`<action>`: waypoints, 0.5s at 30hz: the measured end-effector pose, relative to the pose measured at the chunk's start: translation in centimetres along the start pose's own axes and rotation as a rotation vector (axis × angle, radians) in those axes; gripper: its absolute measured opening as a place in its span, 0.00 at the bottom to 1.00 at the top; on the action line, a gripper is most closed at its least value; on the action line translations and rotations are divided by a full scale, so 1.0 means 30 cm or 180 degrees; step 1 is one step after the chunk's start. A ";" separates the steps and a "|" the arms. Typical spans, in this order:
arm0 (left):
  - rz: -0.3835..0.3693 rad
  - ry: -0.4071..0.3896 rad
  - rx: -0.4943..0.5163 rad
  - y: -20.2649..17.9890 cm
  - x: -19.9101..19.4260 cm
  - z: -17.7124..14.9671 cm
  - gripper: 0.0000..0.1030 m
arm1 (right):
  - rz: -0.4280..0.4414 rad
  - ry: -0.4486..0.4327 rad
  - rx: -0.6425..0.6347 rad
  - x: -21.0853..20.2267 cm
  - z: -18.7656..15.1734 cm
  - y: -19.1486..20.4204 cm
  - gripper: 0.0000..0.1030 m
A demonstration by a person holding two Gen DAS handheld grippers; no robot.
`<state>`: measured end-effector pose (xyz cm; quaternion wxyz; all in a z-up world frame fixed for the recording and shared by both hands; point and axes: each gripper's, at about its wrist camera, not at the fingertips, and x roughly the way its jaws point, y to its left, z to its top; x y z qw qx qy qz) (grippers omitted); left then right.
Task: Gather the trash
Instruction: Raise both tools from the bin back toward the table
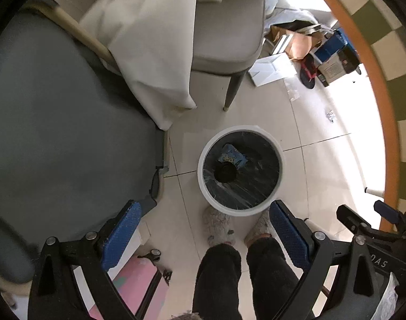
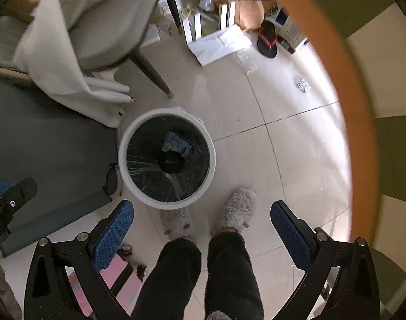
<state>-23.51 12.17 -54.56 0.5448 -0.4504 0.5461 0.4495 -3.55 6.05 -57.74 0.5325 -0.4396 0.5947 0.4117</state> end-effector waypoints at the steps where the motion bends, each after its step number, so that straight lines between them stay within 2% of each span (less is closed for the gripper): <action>1: 0.0004 -0.0016 0.0010 -0.002 -0.038 -0.006 0.96 | 0.0002 -0.0027 -0.0008 -0.045 -0.005 0.000 1.00; 10: -0.0057 -0.0106 0.0077 -0.018 -0.368 -0.080 0.96 | 0.0158 -0.0154 0.0014 -0.414 -0.093 0.003 1.00; 15: -0.0081 -0.0201 0.0146 -0.035 -0.560 -0.110 0.96 | 0.0394 -0.0221 0.0192 -0.616 -0.153 -0.024 1.00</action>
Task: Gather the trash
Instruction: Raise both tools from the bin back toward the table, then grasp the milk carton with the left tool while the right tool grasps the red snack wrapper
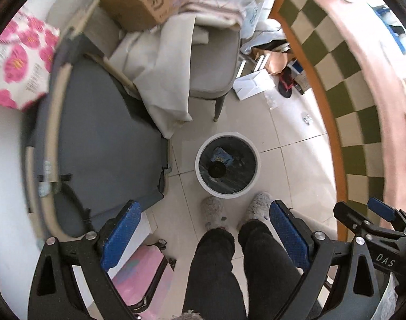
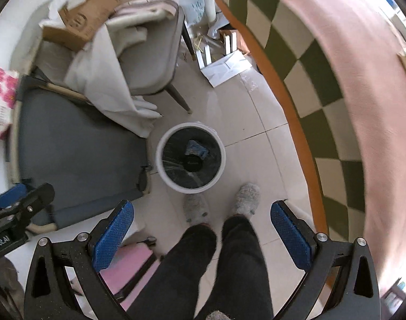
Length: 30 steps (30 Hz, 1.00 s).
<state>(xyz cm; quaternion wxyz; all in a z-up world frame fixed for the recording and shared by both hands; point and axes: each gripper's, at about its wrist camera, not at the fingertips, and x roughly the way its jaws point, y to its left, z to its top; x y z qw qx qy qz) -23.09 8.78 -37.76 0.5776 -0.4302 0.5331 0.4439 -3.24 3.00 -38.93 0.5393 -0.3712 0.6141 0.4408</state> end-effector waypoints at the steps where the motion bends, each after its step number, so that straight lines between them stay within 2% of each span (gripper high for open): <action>1: 0.0014 -0.0064 0.0044 -0.012 -0.048 0.000 0.96 | 0.0053 -0.0028 0.0061 -0.038 -0.005 -0.009 1.00; 5: 0.0045 -0.0335 0.0280 -0.105 -0.211 0.030 0.96 | 0.0270 -0.0234 0.0399 -0.213 -0.012 -0.095 1.00; 8: 0.0016 -0.0527 0.0542 -0.241 -0.308 0.078 0.96 | 0.0379 -0.0435 0.0758 -0.348 -0.002 -0.237 1.00; 12: -0.0056 -0.0682 0.0923 -0.493 -0.394 0.149 1.00 | 0.0248 -0.0618 0.1159 -0.503 -0.005 -0.509 1.00; 16: -0.0178 -0.0664 0.1256 -0.818 -0.406 0.211 1.00 | -0.0117 -0.0672 0.1436 -0.598 -0.030 -0.824 1.00; 19: -0.0267 -0.0518 0.1463 -1.082 -0.367 0.227 1.00 | -0.0342 -0.0616 0.1673 -0.631 -0.056 -1.093 1.00; 24: -0.0565 -0.0007 0.1550 -1.473 -0.238 0.240 0.99 | -0.0560 -0.0484 0.2075 -0.585 -0.087 -1.469 1.00; 27: -0.0633 0.0340 0.1474 -1.647 -0.120 0.269 0.99 | -0.0628 -0.0377 0.2229 -0.522 -0.086 -1.599 1.00; 30: -0.0648 0.0601 0.1324 -1.761 -0.008 0.294 0.99 | -0.0592 -0.0291 0.2339 -0.466 -0.083 -1.687 1.00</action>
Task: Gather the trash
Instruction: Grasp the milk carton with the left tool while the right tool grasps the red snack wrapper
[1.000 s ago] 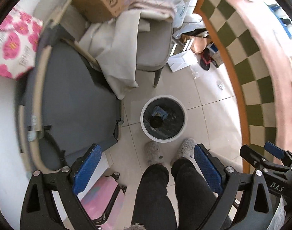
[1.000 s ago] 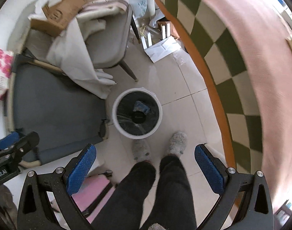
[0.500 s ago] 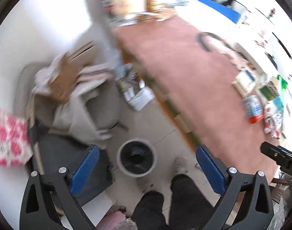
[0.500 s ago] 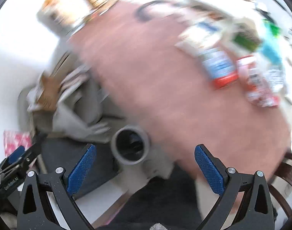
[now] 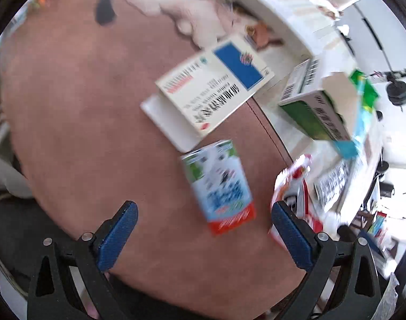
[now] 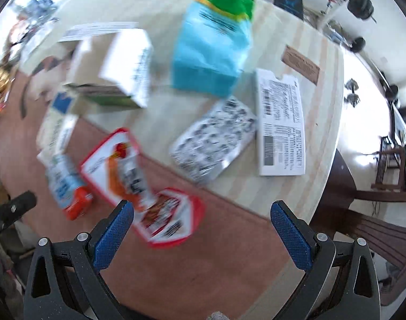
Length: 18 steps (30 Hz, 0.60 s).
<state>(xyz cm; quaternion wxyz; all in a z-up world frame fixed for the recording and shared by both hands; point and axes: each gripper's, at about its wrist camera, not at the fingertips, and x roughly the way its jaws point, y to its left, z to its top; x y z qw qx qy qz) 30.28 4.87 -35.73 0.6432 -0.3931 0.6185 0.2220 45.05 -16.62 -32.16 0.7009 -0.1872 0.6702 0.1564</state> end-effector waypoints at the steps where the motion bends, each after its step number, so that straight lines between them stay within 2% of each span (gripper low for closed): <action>1: -0.0039 0.0055 -0.0074 -0.009 0.033 0.019 0.97 | 0.0015 0.0031 0.0014 0.017 0.006 -0.008 1.00; 3: -0.0063 0.0127 -0.0169 -0.016 0.081 0.042 0.79 | 0.0068 0.0095 0.0021 0.049 0.019 -0.018 1.00; 5: -0.0006 0.0129 -0.0135 -0.028 0.107 0.053 0.70 | 0.0120 0.0137 -0.0039 0.067 0.026 -0.018 1.00; 6: 0.0053 0.0090 -0.0069 -0.032 0.110 0.053 0.62 | 0.0139 0.0149 -0.0073 0.076 0.031 -0.013 1.00; 8: 0.0150 0.0033 0.0119 -0.037 0.110 0.044 0.52 | 0.0182 0.0175 -0.0172 0.092 0.036 0.007 1.00; 14: 0.0627 -0.0106 0.0675 0.004 0.078 -0.035 0.52 | 0.0359 0.0216 -0.0602 0.122 0.050 0.142 1.00; 16: 0.0753 -0.0110 0.0716 0.052 0.074 -0.074 0.52 | 0.0406 0.0221 -0.0817 0.132 0.045 0.200 1.00; 18: 0.0724 -0.0103 0.0631 0.099 0.074 -0.095 0.52 | 0.0417 0.0268 -0.1041 0.154 0.033 0.270 1.00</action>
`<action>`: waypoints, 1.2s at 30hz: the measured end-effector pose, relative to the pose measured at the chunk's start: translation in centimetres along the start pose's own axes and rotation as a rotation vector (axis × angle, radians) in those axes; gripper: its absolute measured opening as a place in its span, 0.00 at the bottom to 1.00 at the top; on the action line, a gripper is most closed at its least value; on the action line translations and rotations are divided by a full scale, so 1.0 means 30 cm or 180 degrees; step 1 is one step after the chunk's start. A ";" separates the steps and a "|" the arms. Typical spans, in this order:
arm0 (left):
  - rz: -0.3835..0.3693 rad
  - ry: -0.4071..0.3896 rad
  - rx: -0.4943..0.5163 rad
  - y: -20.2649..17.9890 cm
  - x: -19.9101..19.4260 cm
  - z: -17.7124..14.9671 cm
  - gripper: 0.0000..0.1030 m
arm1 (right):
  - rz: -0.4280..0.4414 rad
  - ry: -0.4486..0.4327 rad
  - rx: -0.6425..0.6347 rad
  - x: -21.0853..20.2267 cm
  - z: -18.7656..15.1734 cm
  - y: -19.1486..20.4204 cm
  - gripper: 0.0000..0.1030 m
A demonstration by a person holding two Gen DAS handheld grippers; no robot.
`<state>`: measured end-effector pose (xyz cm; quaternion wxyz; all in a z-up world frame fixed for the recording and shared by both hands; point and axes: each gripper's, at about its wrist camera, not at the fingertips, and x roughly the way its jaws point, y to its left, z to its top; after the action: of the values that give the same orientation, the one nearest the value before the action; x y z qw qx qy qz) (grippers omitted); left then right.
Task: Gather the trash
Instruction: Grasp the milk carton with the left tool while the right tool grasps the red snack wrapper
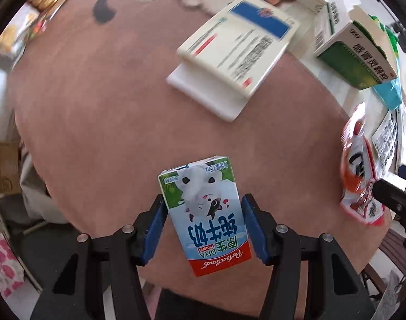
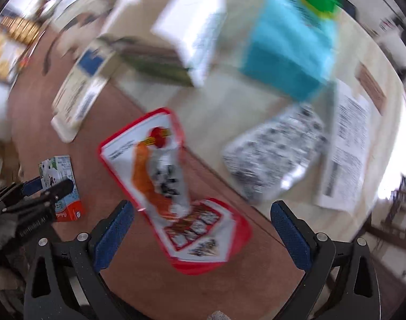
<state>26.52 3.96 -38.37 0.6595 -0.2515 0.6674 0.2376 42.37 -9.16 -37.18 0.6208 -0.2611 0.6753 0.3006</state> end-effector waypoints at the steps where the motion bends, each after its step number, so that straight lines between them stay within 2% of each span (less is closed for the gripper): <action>1: -0.0013 0.0023 -0.0072 0.017 0.007 -0.008 0.52 | 0.0002 0.0038 -0.0096 0.017 0.005 0.024 1.00; 4: -0.0033 0.0042 -0.0177 0.038 0.020 -0.016 0.52 | -0.0059 0.0169 -0.0394 0.082 0.018 0.102 1.00; 8: -0.0012 0.0033 -0.0197 0.054 0.025 -0.017 0.52 | -0.0268 0.0201 -0.0637 0.148 0.025 0.175 1.00; 11: -0.0019 0.0016 -0.0199 0.095 0.034 -0.029 0.52 | -0.0407 0.0131 -0.0578 0.170 0.027 0.186 0.88; 13: -0.0010 0.0011 -0.0201 0.075 0.051 -0.005 0.52 | -0.0390 0.0078 -0.0407 0.163 0.023 0.182 0.82; 15: -0.0004 0.0022 -0.0201 0.060 0.070 0.012 0.52 | -0.0342 0.0088 -0.0082 0.149 0.018 0.160 0.63; 16: -0.0009 0.0040 -0.0201 0.055 0.071 0.004 0.52 | -0.0306 0.0119 0.0100 0.145 0.010 0.136 0.59; 19: -0.0034 0.0099 -0.0203 0.051 0.101 -0.009 0.52 | 0.0079 0.0293 0.0663 0.148 0.009 0.057 0.60; 20: -0.0019 0.0075 -0.0186 0.047 0.102 -0.012 0.52 | 0.0167 0.0334 0.0748 0.149 0.013 0.043 0.69; 21: -0.0006 0.0071 -0.0168 0.041 0.107 -0.014 0.52 | 0.0263 0.0323 0.0799 0.142 0.014 0.024 0.82; 22: -0.0008 0.0073 -0.0168 0.039 0.109 -0.014 0.52 | 0.0319 0.0271 0.0808 0.132 0.015 0.009 0.86; 26: -0.0022 0.0069 -0.0183 0.037 0.118 -0.017 0.51 | 0.0145 0.0191 0.0562 0.129 0.023 -0.022 0.87; 31: 0.0012 0.0002 -0.0167 0.030 0.114 -0.020 0.50 | -0.0344 0.0087 0.0257 0.194 0.047 0.089 0.85; 34: 0.0033 -0.0045 -0.0143 0.018 0.092 -0.028 0.49 | -0.0366 -0.0068 0.0273 0.186 0.029 0.144 0.69; 35: 0.0039 -0.0060 -0.0131 0.014 0.088 -0.031 0.49 | -0.0395 -0.0122 0.0270 0.178 0.020 0.162 0.56; 36: 0.0042 -0.0076 -0.0114 0.008 0.085 -0.033 0.49 | -0.0423 -0.0160 0.0266 0.169 0.013 0.174 0.49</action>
<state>25.60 3.43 -40.92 0.6612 -0.2560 0.6568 0.2568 38.38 -5.21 -41.81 0.6665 -0.2715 0.6527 0.2368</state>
